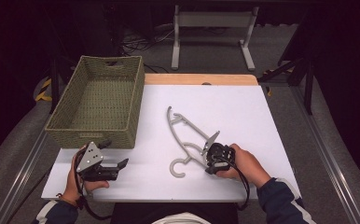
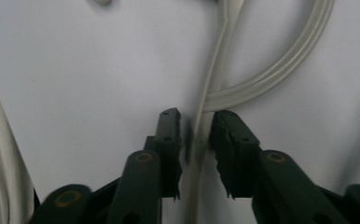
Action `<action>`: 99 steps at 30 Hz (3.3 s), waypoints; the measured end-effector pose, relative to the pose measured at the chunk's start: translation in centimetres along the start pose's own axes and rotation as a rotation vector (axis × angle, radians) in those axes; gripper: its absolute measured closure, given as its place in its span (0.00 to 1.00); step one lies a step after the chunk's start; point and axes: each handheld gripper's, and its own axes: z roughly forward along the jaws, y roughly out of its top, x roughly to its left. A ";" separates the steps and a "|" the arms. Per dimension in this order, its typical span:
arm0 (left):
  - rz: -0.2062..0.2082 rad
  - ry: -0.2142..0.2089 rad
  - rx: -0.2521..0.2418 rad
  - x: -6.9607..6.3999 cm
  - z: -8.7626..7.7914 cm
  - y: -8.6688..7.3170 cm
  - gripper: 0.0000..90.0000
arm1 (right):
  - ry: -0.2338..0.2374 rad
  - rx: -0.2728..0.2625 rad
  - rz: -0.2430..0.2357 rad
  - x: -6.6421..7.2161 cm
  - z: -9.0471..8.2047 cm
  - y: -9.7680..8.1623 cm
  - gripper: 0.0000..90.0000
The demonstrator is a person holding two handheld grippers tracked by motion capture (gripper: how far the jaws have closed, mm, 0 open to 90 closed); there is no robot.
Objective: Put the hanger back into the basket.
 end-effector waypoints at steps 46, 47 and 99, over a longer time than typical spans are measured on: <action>0.026 -0.099 0.012 -2.1 3.0 1.6 0.18 | 0.031 -0.801 0.287 -3.4 -4.9 -4.0 0.92; 0.035 -0.111 0.000 -2.3 3.2 2.1 0.18 | 0.035 -0.816 0.287 -3.3 -5.0 -4.0 0.92; -0.075 -0.171 -0.334 -1.1 4.4 10.7 0.49 | 0.045 -1.027 0.084 0.0 -5.2 -0.1 0.92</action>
